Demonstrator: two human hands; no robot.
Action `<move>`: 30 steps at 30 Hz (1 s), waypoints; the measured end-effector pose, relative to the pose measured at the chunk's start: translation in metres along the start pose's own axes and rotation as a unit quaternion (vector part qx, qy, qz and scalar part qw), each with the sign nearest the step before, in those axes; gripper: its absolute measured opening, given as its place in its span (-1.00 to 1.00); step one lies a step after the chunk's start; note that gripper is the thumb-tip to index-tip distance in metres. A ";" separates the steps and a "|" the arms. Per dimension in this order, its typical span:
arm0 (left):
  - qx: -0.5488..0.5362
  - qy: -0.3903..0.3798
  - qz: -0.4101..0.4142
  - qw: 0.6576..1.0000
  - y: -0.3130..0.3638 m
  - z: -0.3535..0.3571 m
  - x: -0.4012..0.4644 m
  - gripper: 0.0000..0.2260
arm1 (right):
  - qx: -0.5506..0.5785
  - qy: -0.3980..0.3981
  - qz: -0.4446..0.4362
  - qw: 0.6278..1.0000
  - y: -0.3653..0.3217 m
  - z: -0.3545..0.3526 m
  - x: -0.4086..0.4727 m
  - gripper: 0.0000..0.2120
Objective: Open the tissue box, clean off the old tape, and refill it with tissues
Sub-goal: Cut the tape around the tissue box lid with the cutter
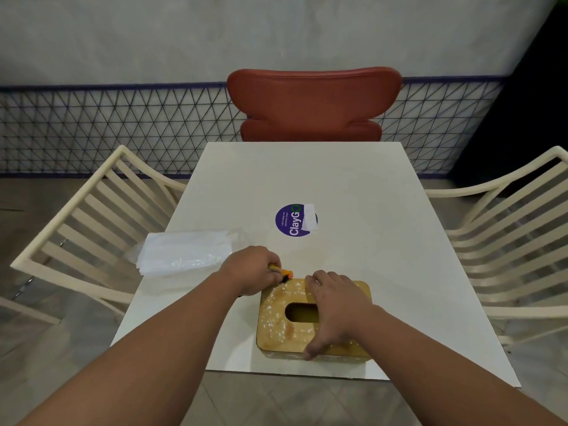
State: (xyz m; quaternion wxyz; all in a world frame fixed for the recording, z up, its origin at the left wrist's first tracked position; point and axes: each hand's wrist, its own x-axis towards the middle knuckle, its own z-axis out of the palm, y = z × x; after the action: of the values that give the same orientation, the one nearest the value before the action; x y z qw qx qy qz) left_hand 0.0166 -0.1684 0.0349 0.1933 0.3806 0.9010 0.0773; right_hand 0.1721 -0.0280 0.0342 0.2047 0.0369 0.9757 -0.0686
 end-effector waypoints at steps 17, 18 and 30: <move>0.005 0.001 -0.011 1.000 -0.013 -0.002 -0.014 -0.79 | -0.009 -0.013 0.002 1.000 -0.002 -0.003 -0.001 0.25; 0.008 -0.001 -0.023 1.000 -0.020 -0.006 -0.017 -0.79 | -0.010 -0.014 0.002 1.000 -0.002 -0.004 -0.001 0.26; -0.006 -0.005 0.015 1.000 0.006 0.003 -0.023 -0.74 | -0.014 -0.016 0.002 1.000 -0.004 -0.004 -0.001 0.25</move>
State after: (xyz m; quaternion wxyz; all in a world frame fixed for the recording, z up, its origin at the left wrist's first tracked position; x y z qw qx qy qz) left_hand 0.0368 -0.1809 0.0404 0.1990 0.3935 0.8936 0.0841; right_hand 0.1709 -0.0316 0.0384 0.2209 0.0353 0.9731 -0.0554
